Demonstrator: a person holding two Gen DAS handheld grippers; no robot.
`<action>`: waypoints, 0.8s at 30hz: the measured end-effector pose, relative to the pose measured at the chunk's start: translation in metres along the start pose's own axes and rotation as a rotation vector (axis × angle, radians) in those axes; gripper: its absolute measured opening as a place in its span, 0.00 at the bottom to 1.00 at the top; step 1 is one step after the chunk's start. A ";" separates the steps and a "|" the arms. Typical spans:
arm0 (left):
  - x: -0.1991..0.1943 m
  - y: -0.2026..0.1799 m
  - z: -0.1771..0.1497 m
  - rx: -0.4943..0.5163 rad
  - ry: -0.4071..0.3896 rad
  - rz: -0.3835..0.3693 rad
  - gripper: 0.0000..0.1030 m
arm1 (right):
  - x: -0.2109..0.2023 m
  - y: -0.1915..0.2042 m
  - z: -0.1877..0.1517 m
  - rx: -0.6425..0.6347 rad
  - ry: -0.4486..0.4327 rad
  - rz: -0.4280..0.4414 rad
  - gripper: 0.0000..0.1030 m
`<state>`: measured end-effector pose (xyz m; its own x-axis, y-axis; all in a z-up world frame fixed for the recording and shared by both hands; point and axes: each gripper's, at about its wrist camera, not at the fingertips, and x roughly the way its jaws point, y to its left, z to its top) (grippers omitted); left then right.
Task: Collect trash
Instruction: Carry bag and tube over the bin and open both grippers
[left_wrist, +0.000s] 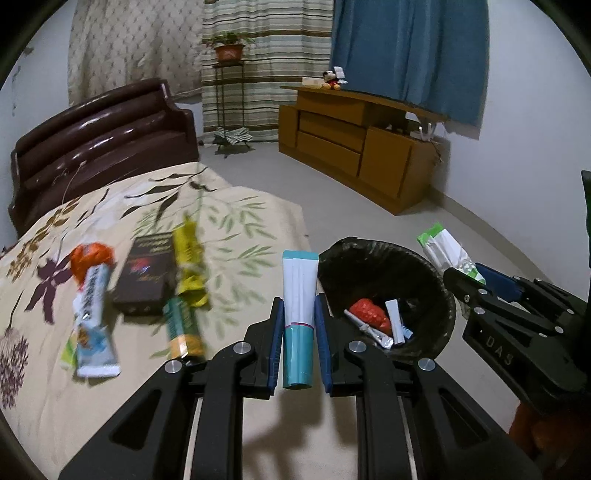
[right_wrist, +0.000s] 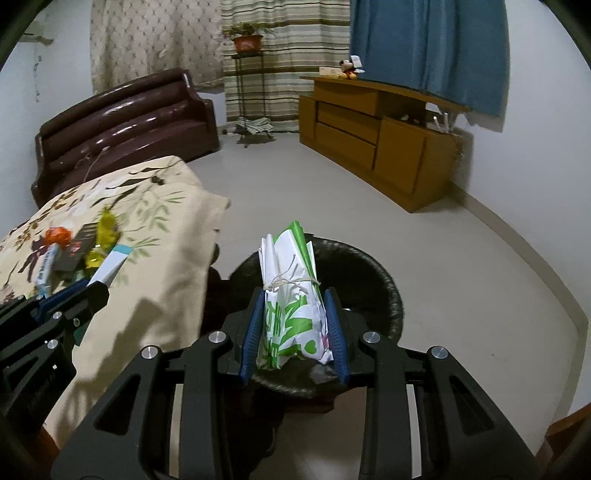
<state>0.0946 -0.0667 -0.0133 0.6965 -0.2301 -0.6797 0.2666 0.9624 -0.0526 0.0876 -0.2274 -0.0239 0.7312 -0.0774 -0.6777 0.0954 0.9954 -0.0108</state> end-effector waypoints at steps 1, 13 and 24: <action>0.004 -0.004 0.002 0.008 0.002 -0.002 0.18 | 0.002 -0.003 0.001 0.003 0.002 -0.003 0.31; 0.043 -0.034 0.021 0.069 0.028 -0.003 0.18 | 0.034 -0.033 0.007 0.050 0.024 -0.030 0.31; 0.070 -0.050 0.034 0.097 0.045 0.017 0.18 | 0.052 -0.048 0.013 0.080 0.032 -0.037 0.31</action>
<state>0.1526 -0.1359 -0.0332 0.6715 -0.2046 -0.7122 0.3198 0.9470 0.0295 0.1298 -0.2804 -0.0490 0.7042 -0.1108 -0.7013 0.1764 0.9841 0.0217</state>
